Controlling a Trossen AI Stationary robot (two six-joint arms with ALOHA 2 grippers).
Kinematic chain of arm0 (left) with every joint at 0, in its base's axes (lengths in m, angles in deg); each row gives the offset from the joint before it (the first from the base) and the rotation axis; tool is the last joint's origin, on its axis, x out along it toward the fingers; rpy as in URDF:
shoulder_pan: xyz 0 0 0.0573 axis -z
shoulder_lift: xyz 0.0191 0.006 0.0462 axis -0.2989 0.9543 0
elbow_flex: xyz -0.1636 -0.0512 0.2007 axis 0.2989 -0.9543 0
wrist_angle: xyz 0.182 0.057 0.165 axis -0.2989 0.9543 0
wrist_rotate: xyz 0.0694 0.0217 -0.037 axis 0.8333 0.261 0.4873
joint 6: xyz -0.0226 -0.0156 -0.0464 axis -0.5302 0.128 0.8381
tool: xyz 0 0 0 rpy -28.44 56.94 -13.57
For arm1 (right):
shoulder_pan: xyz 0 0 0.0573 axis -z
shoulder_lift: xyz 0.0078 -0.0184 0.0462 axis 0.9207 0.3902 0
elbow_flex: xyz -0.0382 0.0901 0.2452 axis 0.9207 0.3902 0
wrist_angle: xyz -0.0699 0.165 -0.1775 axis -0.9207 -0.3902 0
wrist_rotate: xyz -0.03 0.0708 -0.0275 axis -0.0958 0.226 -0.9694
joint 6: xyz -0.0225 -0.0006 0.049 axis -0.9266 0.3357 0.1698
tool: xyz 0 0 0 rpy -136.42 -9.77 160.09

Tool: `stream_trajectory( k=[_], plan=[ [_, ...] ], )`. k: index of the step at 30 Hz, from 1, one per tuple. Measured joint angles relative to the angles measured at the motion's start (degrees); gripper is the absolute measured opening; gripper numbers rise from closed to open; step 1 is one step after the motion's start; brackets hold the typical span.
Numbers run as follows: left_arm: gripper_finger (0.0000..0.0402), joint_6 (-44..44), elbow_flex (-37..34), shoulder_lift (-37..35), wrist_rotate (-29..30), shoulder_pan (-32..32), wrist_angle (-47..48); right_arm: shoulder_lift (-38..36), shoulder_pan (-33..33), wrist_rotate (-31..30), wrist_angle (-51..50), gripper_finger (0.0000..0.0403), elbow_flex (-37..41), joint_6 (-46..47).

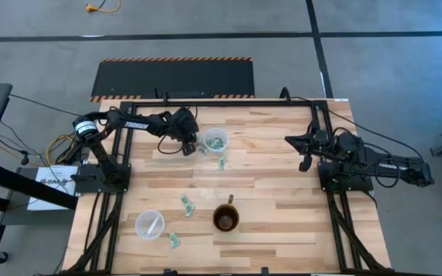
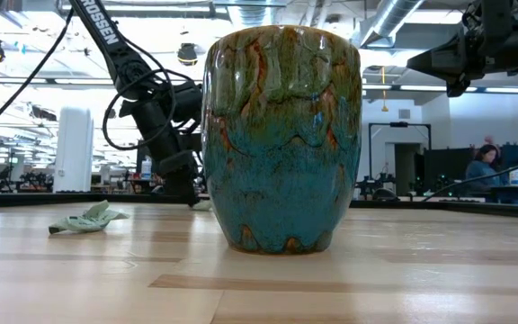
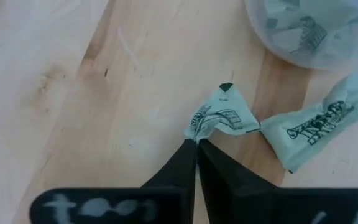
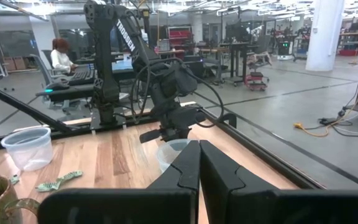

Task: Pick and place items into bin
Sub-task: Put the stevia packet into the top transparent bin

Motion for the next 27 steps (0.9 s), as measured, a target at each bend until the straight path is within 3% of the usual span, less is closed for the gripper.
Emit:
stream_trajectory(
  k=[9, 18, 24, 27],
  plan=[
    [0.0000, 2.83, -0.09, -4.15, 1.47, 0.13, 3.49, -0.02, -0.02, 0.00, 0.00, 0.0000, 0.00, 0.00],
    [0.0000, 4.24, -0.11, -15.30, 6.02, 1.00, 6.87, -0.02, -0.02, 0.00, 0.00, 0.0000, -0.02, 0.00],
    [0.0000, 7.08, -0.11, -22.08, 6.50, 2.21, 2.70, -0.02, -0.02, 0.00, 0.00, 0.0000, 0.00, 0.00],
    [0.0000, 8.97, -0.09, -22.99, 3.70, 3.31, -1.63, -0.02, 0.00, 0.00, 0.01, 0.0000, -0.01, 0.00]
  ],
)
